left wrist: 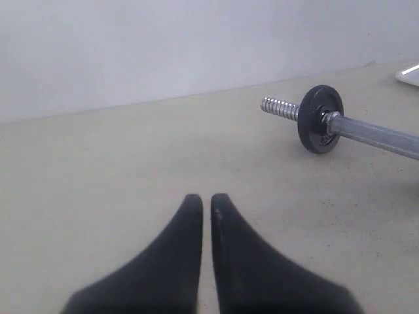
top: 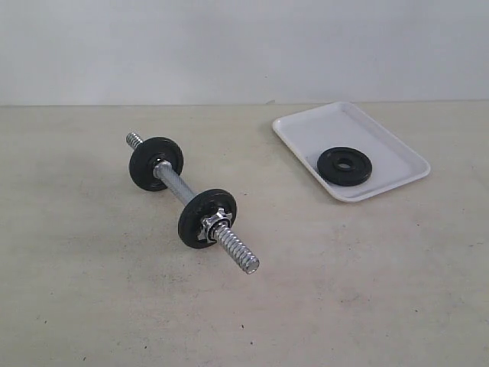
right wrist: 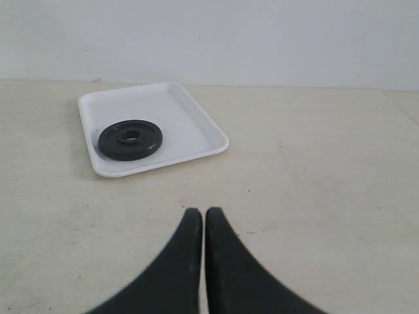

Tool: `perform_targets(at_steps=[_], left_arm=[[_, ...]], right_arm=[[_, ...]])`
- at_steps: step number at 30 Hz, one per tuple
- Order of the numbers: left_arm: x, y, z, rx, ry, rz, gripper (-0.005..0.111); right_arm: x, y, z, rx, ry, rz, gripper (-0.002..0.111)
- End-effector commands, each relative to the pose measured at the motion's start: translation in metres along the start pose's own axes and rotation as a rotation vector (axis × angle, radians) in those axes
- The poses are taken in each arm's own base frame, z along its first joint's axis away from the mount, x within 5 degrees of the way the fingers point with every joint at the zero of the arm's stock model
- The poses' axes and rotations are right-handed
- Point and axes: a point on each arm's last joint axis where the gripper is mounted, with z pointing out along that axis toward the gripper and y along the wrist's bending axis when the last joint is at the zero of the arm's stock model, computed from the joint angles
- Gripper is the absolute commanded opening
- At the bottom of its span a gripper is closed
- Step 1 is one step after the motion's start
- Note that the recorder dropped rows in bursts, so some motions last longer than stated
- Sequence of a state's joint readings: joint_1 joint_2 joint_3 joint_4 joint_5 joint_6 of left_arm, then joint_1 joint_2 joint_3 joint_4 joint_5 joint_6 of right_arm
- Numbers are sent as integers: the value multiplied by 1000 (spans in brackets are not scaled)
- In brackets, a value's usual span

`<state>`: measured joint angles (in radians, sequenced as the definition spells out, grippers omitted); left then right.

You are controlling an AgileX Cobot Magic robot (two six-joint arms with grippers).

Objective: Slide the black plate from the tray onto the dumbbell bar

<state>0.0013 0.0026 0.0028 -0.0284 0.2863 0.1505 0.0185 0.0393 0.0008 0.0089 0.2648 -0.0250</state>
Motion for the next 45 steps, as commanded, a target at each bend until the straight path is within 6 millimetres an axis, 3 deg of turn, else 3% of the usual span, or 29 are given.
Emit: perform_targets(at_steps=[1, 7, 12, 22, 28, 35, 40, 45], left_arm=[[-2, 0, 0, -2, -13, -12, 4], [-5, 1, -1, -9, -50, -9, 4], [-19, 3, -2, -33, -207, -9, 4], [-57, 9, -21, -107, -676, -9, 4], [-70, 11, -34, -127, -878, -31, 4], [-78, 12, -45, 15, -1046, -316, 4], [-84, 13, -57, 30, -1189, -326, 4], [-94, 10, -66, 129, -1258, -368, 4]], right_arm=[[-1, 0, -1, -1, -15, -1, 0], [-1, 0, -1, -1, -15, -1, 0], [-5, 0, -1, 0, -59, -1, 0], [-43, -1, -11, 13, -490, -3, 0], [-59, -2, -23, -79, -711, 263, 0], [-64, -2, -27, -102, -779, 298, 0], [-71, -2, -35, -132, -898, 324, 0], [-84, -3, -56, -168, -1164, 315, 0]])
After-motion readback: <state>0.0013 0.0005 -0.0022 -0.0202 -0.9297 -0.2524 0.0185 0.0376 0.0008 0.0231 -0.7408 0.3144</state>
